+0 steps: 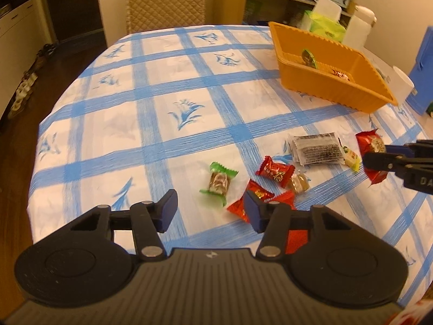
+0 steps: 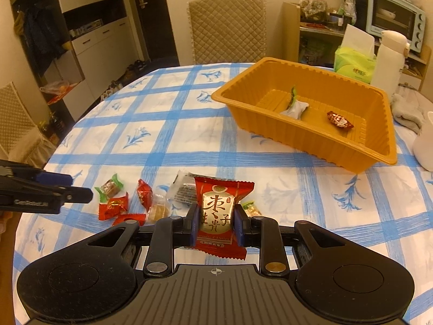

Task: Organize snacks
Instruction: 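Grasp the small green-wrapped candy with the left tool while the right tool holds the red packet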

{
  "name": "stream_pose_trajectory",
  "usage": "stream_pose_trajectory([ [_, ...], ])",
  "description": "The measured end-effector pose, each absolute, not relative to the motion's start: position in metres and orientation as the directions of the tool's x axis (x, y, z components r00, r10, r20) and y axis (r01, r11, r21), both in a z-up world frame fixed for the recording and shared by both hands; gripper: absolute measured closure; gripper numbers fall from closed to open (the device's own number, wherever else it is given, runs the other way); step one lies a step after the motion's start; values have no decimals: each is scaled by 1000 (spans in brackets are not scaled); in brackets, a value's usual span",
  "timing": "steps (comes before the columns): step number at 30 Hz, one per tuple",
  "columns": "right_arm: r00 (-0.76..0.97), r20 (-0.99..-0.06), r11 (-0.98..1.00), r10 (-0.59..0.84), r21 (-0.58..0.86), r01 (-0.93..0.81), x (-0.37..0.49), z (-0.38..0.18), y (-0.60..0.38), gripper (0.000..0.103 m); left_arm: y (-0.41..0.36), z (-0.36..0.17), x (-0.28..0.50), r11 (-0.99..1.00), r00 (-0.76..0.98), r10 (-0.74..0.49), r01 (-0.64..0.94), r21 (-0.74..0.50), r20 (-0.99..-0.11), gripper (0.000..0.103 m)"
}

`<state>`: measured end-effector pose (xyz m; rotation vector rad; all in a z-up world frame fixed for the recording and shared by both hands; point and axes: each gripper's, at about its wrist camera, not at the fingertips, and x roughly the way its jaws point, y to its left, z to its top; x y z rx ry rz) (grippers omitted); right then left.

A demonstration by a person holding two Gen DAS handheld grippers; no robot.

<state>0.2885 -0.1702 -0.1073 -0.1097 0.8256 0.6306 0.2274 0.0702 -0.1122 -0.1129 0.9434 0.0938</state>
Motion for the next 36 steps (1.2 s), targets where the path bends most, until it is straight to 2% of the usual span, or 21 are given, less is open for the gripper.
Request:
stream_pose_trajectory([
  [3,515,-715,822,473,149,-549,289,-106,-175,76,71,-116,239,993,577,20,-105,-50,-816,59],
  [10,525,-721,845,452,157,-512,289,-105,-186,76,71,-129,263,997,546,5,-66,-38,-838,64],
  [13,529,-723,851,445,158,-501,288,-106,-190,76,71,-134,268,997,533,-4,-60,-42,-846,70],
  [18,537,-726,863,430,156,-480,288,-106,-198,76,68,-140,273,998,518,-8,-51,-40,-855,74],
  [23,542,-727,870,422,155,-469,286,-106,-204,76,67,-141,275,998,514,-5,-50,-36,-858,82],
  [36,538,-716,854,445,159,-495,282,-99,-203,76,72,-121,258,994,547,3,-96,-59,-837,84],
])
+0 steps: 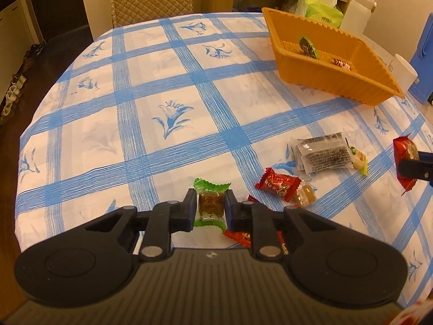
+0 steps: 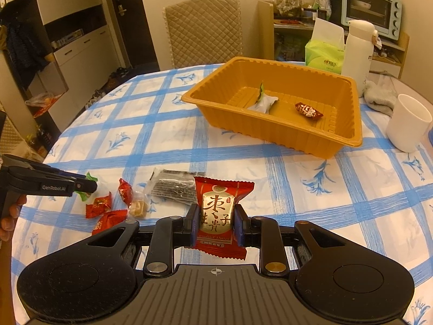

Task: Organize snacks
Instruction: 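Grasp the small green-wrapped candy with the left tool while the right tool holds the red packet, then carry both snacks over the orange tray and open the left tool to drop the green candy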

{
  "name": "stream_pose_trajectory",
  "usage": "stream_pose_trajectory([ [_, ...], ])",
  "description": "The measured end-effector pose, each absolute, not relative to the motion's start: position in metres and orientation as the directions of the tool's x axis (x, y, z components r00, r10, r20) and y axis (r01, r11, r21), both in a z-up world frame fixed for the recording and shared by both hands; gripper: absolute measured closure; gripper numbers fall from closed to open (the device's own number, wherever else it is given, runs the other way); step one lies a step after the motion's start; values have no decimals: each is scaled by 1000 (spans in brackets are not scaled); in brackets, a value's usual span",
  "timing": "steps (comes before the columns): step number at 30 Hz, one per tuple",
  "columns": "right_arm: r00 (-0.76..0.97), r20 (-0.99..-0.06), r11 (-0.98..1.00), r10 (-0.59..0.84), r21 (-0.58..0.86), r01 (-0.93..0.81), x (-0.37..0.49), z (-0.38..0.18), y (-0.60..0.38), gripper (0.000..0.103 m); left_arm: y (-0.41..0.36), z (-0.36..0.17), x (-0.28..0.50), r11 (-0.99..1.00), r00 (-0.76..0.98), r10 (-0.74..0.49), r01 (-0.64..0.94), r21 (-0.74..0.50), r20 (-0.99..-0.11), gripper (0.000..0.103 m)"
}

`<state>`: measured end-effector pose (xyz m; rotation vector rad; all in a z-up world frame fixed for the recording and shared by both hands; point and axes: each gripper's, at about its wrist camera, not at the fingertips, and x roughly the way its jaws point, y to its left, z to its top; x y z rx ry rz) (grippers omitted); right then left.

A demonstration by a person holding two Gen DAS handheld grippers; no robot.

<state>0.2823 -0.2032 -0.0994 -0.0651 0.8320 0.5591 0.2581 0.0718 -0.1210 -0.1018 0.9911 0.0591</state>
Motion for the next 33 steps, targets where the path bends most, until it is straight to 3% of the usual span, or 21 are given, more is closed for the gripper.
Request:
stream_pose_trajectory([
  [17,543,-696,842,469,166,-514,292,-85,-216,76,47,-65,246,992,642,-34,-75,-106,-766,84],
  [33,623,-624,853,471,143,-502,373,-51,-240,76,-4,-35,349,996,705,-89,57,-70,-703,84],
])
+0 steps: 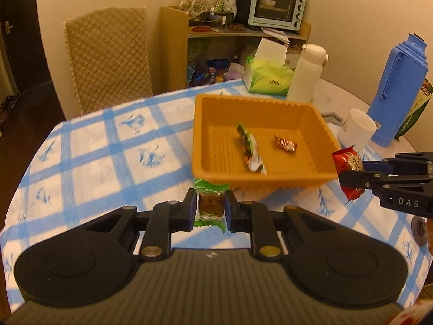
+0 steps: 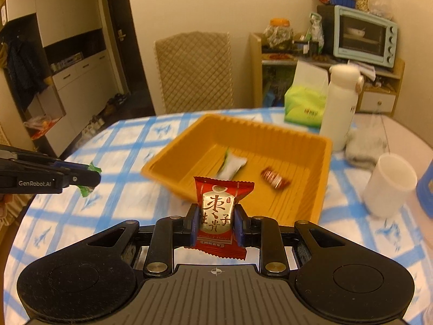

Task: Organize snacks
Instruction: 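Carry both snacks over the orange tray and open the left tool to drop the green candy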

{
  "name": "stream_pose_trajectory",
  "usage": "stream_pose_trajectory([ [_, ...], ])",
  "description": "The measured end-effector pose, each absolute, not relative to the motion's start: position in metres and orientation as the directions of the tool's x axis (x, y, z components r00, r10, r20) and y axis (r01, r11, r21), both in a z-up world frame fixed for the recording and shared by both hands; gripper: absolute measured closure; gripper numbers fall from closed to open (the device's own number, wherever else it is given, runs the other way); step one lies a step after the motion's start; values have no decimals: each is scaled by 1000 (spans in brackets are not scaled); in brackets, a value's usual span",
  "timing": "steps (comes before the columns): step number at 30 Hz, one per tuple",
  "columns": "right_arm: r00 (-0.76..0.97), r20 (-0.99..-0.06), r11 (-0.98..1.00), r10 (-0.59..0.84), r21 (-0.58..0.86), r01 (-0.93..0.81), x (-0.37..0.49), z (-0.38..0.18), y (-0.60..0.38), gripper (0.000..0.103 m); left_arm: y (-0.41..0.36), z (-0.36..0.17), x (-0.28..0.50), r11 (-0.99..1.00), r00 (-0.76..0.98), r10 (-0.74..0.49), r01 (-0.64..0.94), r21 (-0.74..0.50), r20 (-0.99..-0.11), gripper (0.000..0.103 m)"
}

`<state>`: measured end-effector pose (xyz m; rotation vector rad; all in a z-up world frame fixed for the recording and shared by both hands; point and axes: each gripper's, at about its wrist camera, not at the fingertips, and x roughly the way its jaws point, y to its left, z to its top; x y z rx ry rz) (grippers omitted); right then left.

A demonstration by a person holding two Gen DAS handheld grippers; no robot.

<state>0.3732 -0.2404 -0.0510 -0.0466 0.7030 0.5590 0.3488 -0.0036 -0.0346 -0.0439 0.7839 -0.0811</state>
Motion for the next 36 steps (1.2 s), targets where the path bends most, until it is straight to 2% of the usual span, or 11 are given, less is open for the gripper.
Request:
stream_pose_trajectory([
  [6,644,-606,861,467,145,-487,409,-43,-243,76,-14,-26,399,993,717,-122,93,-79,-686,84],
  [14,644,-614,871,456,157,-466,437,-49,-241,76,-25,-42,451,991,683,-132,111,-76,-718,84],
  [36,625,-660,897,416,188,-399,461,-71,-247,76,-44,-86,500,989,614,-115,143,-33,-781,83],
])
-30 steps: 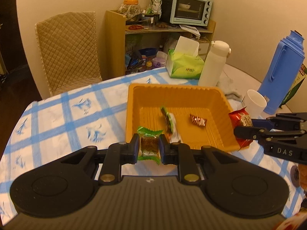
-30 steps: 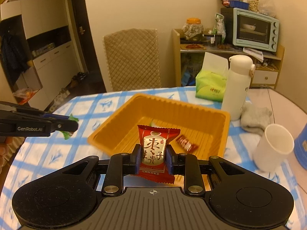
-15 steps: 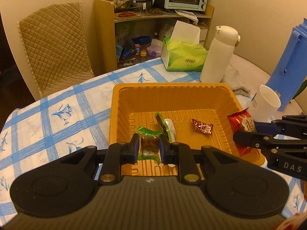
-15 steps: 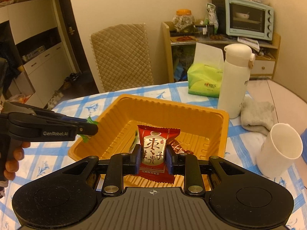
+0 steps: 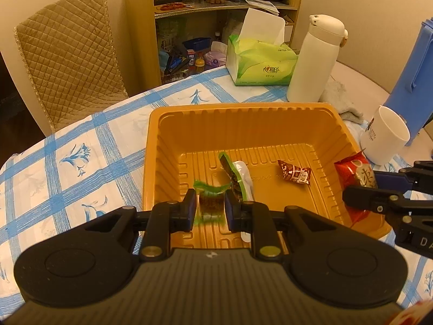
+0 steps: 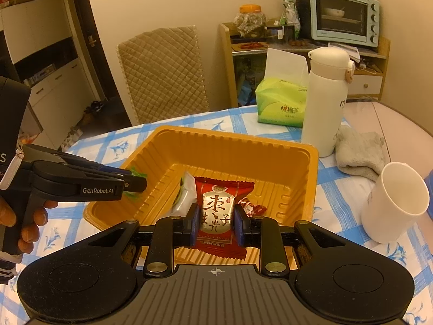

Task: Organize snacks
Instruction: 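Carry both snacks over the orange tray and open the left tool to drop the green candy, then lower the red packet into the tray and open the right tool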

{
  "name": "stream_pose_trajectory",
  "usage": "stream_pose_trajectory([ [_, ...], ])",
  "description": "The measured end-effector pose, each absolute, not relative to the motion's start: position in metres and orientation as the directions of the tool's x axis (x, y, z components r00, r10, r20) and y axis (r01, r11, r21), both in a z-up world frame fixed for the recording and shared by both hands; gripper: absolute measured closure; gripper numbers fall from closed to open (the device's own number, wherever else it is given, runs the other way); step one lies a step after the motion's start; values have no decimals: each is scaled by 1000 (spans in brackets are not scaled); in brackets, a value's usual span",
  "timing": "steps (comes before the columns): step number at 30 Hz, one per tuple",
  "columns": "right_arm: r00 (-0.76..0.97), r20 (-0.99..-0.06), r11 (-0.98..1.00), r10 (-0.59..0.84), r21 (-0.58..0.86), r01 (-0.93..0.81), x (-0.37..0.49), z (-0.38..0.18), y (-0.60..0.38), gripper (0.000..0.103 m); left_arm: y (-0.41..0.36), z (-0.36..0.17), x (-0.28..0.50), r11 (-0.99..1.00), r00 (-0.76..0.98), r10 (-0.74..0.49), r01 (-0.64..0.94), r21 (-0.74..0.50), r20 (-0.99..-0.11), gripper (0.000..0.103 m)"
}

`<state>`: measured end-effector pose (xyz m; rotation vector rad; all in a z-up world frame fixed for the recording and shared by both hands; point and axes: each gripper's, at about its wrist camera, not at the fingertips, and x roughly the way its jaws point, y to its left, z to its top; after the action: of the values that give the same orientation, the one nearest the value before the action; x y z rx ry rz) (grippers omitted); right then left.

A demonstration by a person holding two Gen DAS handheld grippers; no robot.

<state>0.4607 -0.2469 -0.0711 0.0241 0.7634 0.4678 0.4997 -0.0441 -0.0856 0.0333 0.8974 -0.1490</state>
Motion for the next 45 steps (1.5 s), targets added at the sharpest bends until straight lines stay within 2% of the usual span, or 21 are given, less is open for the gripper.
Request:
stream_pose_trajectory([
  [18,625,-663,901,411,192,-389,465,-73,-249,76,-20,-62,449,988,633,-154,103,-115,-758,77],
  [35,617,-677,896,401,151,-417,473,-81,-230,76,0,-46,420,992,664,-113,31,-123,-739,72],
  [45,665,-629,903,402,152,-402,474,-71,-227,74,8,-41,404,994,671,-87,4,-114,-737,66],
])
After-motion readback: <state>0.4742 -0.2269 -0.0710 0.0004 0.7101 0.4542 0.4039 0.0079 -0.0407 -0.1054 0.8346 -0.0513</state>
